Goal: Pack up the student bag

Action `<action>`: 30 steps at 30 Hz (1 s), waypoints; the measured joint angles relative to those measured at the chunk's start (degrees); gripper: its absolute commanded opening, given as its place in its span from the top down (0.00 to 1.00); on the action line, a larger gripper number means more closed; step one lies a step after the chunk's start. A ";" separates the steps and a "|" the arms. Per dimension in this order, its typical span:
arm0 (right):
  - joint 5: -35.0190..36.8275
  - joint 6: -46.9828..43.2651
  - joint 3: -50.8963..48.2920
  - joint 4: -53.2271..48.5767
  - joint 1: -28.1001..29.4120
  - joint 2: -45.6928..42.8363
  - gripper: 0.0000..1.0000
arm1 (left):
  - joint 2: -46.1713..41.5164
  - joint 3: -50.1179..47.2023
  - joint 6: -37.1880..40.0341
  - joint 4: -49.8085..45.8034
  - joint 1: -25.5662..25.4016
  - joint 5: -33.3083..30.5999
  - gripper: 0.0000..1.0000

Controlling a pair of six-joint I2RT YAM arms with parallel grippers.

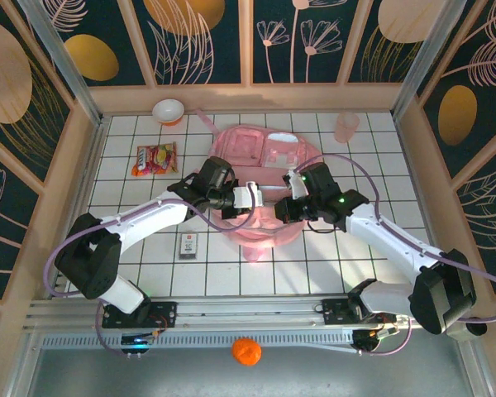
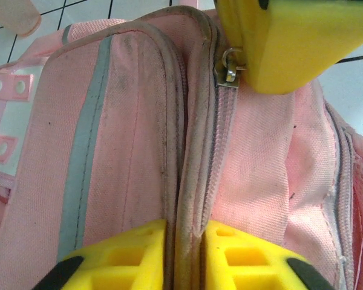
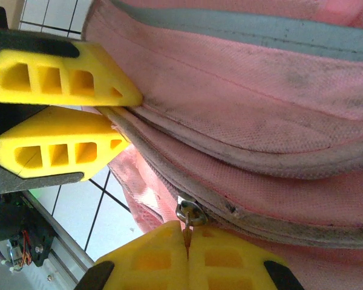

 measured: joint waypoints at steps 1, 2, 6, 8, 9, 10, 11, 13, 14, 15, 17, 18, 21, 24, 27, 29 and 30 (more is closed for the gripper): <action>0.00 0.00 0.00 0.00 0.00 -0.02 1.00 | -0.04 0.00 -0.33 0.00 0.00 0.20 0.82; 0.00 0.00 0.00 0.00 0.00 -0.09 1.00 | -0.13 0.00 -0.52 0.00 0.00 0.39 0.80; -0.04 0.00 0.00 0.00 0.00 -0.50 1.00 | -1.22 -0.42 -0.55 -0.02 0.00 1.01 0.70; -0.04 0.00 0.00 -0.02 0.00 -0.63 1.00 | -1.84 -0.79 -0.46 0.00 0.00 0.90 0.67; -0.04 0.00 0.00 -0.02 0.00 -0.63 1.00 | -2.01 -0.92 -0.44 -0.02 0.00 0.87 0.67; -0.04 0.00 0.00 -0.04 0.00 -0.63 1.00 | -2.05 -0.92 -0.42 -0.04 0.00 0.83 0.66; -0.04 0.00 0.00 -0.04 0.00 -0.63 1.00 | -2.05 -0.92 -0.42 -0.02 0.00 0.74 0.66; -0.07 0.00 0.00 -0.04 0.00 -0.66 1.00 | -2.05 -0.92 -0.42 -0.04 0.00 0.68 0.65; -0.04 0.00 0.00 -0.04 0.00 -0.66 1.00 | -2.05 -0.92 -0.42 -0.04 0.00 0.66 0.65; -0.04 0.00 0.00 -0.04 0.00 -0.70 1.00 | -2.05 -0.92 -0.44 -0.07 0.00 0.68 0.65; -0.02 0.00 0.00 -0.04 0.00 -0.85 1.00 | -2.05 -0.92 -0.44 -0.24 -0.07 0.74 0.65; -0.02 0.02 0.00 -0.04 0.00 -0.94 1.00 | -2.05 -0.92 -0.44 -0.44 -0.07 0.90 0.65; 0.00 0.02 0.00 -0.07 0.00 -0.98 1.00 | -2.19 -0.94 -0.37 -0.52 -0.04 1.42 0.64; -0.04 0.02 0.00 -0.09 0.00 -0.96 1.00 | -3.48 -2.05 -0.26 -0.42 -0.04 1.86 0.64; -0.02 0.02 0.00 -0.09 0.00 -0.96 1.00 | -5.44 -4.17 -0.26 -0.59 -0.07 2.67 0.65; -0.04 0.02 0.00 -0.07 0.00 -0.96 1.00 | -5.57 -4.48 -0.26 -0.83 -0.17 2.64 0.67; -0.04 0.02 0.00 -0.09 0.00 -0.96 1.00 | -5.51 -4.48 -0.31 -0.85 -0.17 2.64 0.67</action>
